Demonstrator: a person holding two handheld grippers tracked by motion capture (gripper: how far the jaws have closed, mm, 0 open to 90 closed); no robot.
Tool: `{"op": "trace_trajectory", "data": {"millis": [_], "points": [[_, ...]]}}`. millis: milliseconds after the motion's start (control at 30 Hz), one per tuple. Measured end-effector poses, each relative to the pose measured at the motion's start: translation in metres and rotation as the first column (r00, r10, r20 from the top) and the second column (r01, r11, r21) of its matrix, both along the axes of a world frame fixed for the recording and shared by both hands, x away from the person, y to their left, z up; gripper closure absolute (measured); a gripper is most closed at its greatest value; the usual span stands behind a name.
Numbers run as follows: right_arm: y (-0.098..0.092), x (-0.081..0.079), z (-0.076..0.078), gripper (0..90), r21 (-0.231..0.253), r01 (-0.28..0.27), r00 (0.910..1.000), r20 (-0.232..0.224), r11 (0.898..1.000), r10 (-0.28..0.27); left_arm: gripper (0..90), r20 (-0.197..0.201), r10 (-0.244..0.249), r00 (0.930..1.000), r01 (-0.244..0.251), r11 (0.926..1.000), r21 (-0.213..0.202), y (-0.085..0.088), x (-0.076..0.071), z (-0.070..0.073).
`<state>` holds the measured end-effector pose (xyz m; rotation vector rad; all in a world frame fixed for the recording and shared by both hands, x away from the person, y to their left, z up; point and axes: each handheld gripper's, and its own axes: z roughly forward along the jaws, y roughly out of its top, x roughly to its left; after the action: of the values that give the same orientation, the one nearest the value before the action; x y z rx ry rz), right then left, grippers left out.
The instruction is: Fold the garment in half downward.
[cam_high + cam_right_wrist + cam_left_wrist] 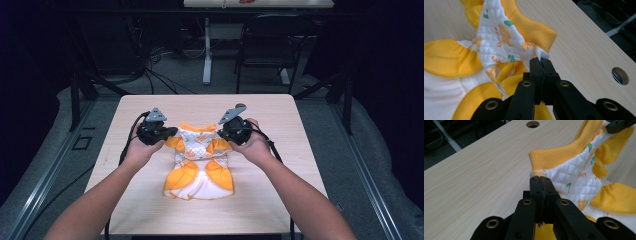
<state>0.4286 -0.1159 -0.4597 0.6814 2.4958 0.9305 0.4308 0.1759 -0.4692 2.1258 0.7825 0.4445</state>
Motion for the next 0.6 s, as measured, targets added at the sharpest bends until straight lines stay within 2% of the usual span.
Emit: {"op": "trace_trajectory", "data": {"millis": [200,300,467,533,600], "points": [[-0.001,-0.009,-0.007,88.9,0.007,-0.009,0.9999,-0.005,1.000,0.009,89.7,-0.011,-0.024,0.9997,0.024,0.9997,-0.010,0.002,-0.012,-0.008],[-0.002,-0.013,-0.010,88.9,-0.015,-0.021,0.9997,-0.013,1.000,0.021,89.7,-0.025,-0.031,0.9992,0.031,0.9995,-0.009,0.002,-0.016,-0.013],[-0.001,-0.021,-0.019,88.9,-0.016,-0.029,0.9993,-0.025,0.999,0.028,89.7,-0.039,-0.046,0.9982,0.046,0.9989,-0.013,0.001,-0.023,-0.022],[0.000,-0.025,-0.022,88.9,-0.039,-0.045,0.9989,-0.015,0.998,0.044,89.7,-0.042,-0.053,0.9977,0.052,0.9985,-0.019,0.001,-0.026,-0.025],[0.000,-0.027,-0.023,88.9,-0.037,-0.050,0.9986,-0.018,0.998,0.050,89.6,-0.046,-0.058,0.9972,0.058,0.9982,-0.018,0.001,-0.029,-0.028]]}}
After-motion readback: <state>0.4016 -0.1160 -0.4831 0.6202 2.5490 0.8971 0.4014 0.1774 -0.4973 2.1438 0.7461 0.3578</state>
